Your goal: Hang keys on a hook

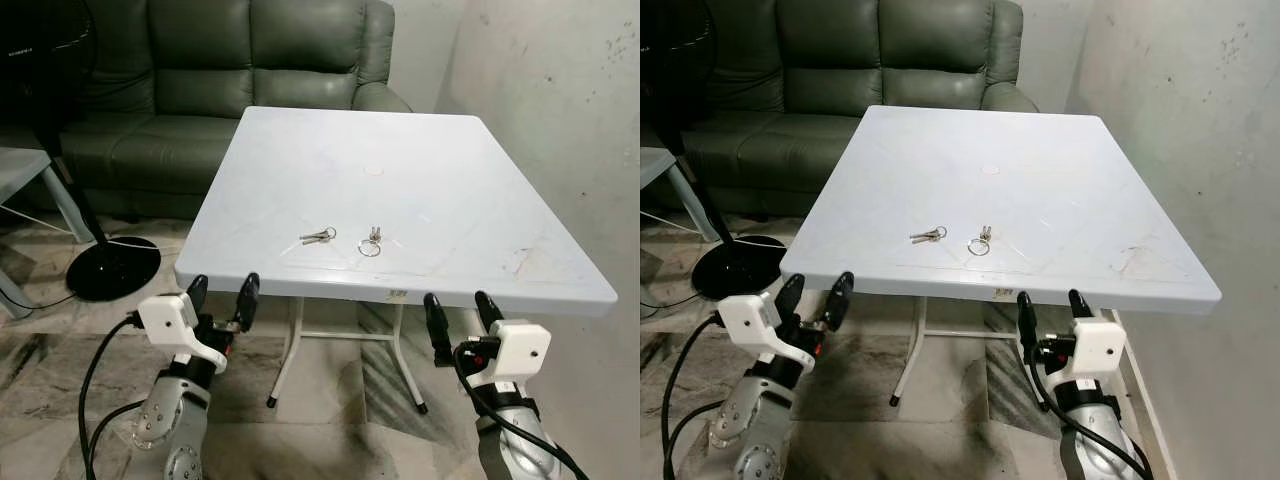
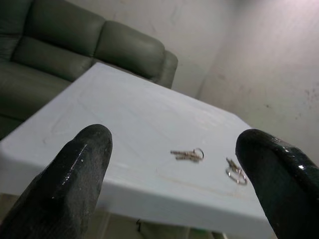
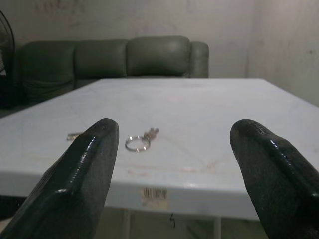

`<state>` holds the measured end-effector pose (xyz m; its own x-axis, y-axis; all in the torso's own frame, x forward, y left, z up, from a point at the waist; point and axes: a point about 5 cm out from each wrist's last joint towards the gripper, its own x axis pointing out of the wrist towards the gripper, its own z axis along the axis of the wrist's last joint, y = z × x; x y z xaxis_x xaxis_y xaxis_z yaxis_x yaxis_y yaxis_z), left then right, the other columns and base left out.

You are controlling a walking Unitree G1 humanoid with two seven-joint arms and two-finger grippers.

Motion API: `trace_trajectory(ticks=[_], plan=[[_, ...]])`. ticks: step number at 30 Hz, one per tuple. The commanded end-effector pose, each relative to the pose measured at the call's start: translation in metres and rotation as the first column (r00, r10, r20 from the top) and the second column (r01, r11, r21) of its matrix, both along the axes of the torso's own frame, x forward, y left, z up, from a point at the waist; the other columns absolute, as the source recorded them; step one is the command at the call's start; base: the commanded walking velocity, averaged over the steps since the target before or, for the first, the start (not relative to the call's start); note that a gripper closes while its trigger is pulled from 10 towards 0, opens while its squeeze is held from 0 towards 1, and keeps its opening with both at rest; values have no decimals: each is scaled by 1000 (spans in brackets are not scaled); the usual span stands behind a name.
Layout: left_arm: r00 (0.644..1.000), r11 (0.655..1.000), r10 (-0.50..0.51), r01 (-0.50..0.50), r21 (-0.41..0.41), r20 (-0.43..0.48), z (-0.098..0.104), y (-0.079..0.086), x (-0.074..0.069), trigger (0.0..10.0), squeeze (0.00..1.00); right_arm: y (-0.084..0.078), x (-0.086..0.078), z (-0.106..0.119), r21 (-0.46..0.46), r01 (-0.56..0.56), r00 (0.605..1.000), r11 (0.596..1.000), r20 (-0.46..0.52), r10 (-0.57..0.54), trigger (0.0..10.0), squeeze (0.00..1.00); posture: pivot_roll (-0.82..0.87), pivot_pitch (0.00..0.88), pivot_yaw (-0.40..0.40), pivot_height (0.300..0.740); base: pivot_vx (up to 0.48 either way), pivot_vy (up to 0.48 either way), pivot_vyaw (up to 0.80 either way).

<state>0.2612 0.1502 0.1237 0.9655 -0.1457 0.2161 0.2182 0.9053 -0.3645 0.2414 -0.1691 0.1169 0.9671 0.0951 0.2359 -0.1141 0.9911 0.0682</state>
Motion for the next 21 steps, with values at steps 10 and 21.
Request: trace_trajectory(ticks=[10,21], plan=[[999,996,-7,12,93,-49,0,-2,0,10000,0,2,-2,2,9,-23,1000,1000,-18,23,10000,0,4,0,-35,740,0,0,0],[997,993,-11,21,114,-82,-2,-3,1,10000,0,3,-2,1,3,-35,999,999,-34,35,10000,0,4,0,-32,740,0,0,0]])
